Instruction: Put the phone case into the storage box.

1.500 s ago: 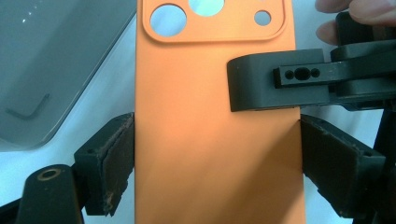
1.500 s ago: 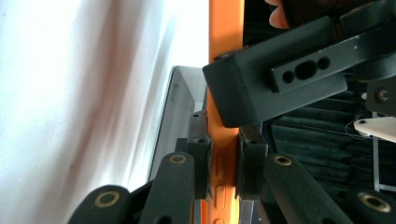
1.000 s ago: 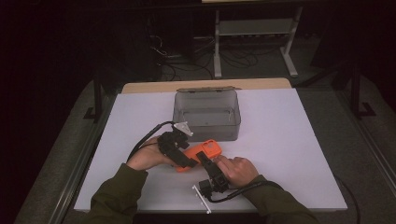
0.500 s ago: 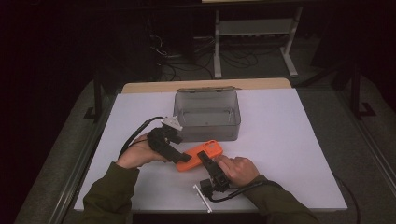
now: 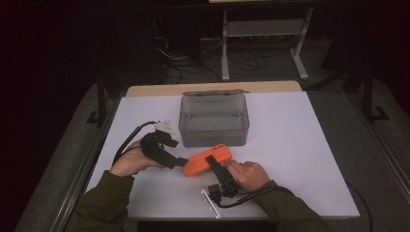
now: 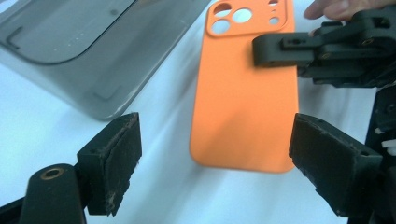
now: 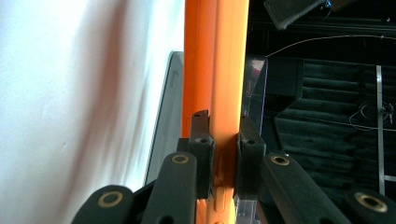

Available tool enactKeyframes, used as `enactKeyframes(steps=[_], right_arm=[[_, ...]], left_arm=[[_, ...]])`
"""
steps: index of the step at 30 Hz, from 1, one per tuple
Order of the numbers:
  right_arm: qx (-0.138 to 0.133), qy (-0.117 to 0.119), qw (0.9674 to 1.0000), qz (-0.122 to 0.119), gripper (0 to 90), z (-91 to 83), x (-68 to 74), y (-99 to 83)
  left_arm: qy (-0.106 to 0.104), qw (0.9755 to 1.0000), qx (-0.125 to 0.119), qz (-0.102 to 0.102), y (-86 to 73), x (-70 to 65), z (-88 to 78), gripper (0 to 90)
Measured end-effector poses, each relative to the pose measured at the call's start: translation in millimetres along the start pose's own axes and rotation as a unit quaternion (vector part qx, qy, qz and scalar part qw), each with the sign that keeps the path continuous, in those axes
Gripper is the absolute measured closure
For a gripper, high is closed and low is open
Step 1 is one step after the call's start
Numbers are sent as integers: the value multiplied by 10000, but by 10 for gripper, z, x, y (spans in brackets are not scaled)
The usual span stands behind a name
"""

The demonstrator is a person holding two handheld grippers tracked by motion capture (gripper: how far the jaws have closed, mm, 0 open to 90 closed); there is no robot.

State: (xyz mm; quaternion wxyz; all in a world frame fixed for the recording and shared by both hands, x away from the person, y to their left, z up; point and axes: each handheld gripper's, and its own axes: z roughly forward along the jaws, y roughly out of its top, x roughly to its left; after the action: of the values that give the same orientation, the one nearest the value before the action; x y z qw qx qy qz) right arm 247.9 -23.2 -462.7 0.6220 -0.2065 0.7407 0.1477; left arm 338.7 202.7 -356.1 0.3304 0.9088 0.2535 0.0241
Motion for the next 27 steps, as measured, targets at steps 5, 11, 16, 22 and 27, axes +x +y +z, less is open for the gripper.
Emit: enactKeyframes(steps=[5, 11, 16, 22, 27], right_arm=[[30, 21, 10000, -4, 796, -2, -1, -11], [41, 13, 10000, -17, 795, 0, -8, -18], [59, 36, 10000, -9, 795, -2, -7, -24], [60, 0, 10000, -1, 795, -4, -14, -33], [54, 1, 10000, 1, 795, -4, -14, -33]], left_arm=[[116, 9999, -68, -10, -130, 28, -39, 148], [288, 9994, -192, -76, -318, 62, -82, 134], [508, 9979, -357, -156, -490, 94, -132, 129], [676, 9964, -452, -226, -642, 105, -134, 107], [836, 9945, -580, -237, -737, 84, -111, 78]])
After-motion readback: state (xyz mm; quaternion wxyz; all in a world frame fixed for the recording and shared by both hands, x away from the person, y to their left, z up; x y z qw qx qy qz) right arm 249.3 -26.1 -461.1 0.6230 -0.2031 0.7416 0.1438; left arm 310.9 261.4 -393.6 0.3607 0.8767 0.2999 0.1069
